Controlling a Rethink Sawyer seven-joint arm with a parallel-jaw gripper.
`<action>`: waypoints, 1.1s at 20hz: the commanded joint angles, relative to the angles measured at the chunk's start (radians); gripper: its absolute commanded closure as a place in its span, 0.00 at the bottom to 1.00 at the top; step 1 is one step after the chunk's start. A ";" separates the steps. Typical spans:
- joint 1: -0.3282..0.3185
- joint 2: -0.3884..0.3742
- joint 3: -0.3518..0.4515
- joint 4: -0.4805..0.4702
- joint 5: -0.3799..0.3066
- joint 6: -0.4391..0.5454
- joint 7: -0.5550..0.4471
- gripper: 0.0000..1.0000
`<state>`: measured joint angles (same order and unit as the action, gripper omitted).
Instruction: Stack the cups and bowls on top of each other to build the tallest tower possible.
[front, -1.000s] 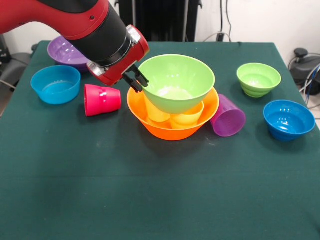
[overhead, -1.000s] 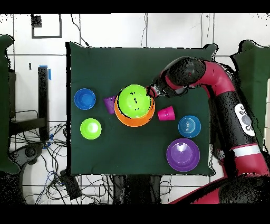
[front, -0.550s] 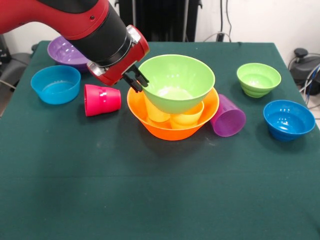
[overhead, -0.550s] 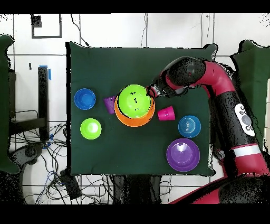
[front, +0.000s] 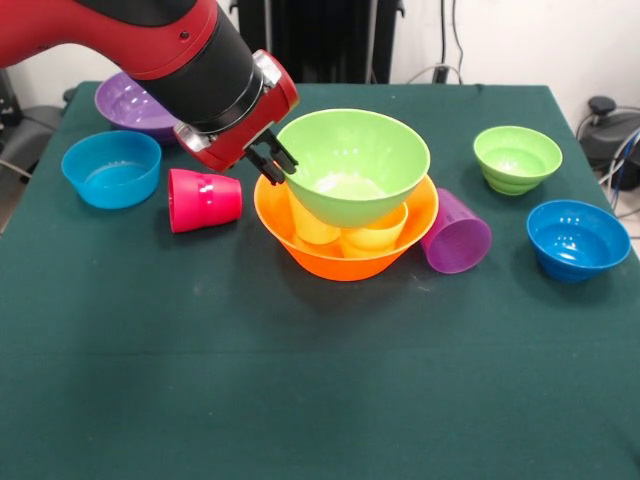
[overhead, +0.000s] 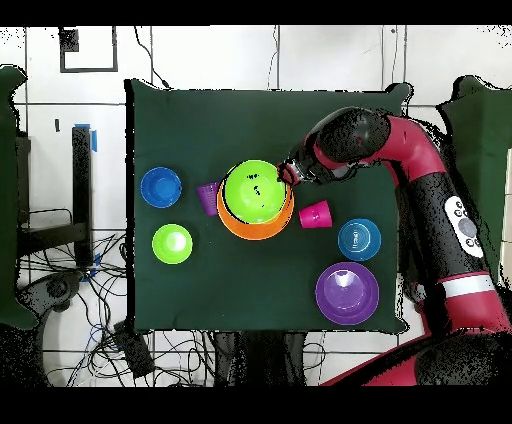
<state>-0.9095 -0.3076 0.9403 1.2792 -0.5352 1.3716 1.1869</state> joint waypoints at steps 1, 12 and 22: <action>0.046 0.022 -0.029 0.067 -0.036 -0.082 -0.156 1.00; 0.051 0.024 -0.034 0.055 -0.028 -0.061 -0.147 0.00; 0.048 0.011 -0.024 0.076 -0.025 -0.090 -0.129 0.00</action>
<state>-0.9095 -0.3090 0.9403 1.2876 -0.5348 1.3656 1.1869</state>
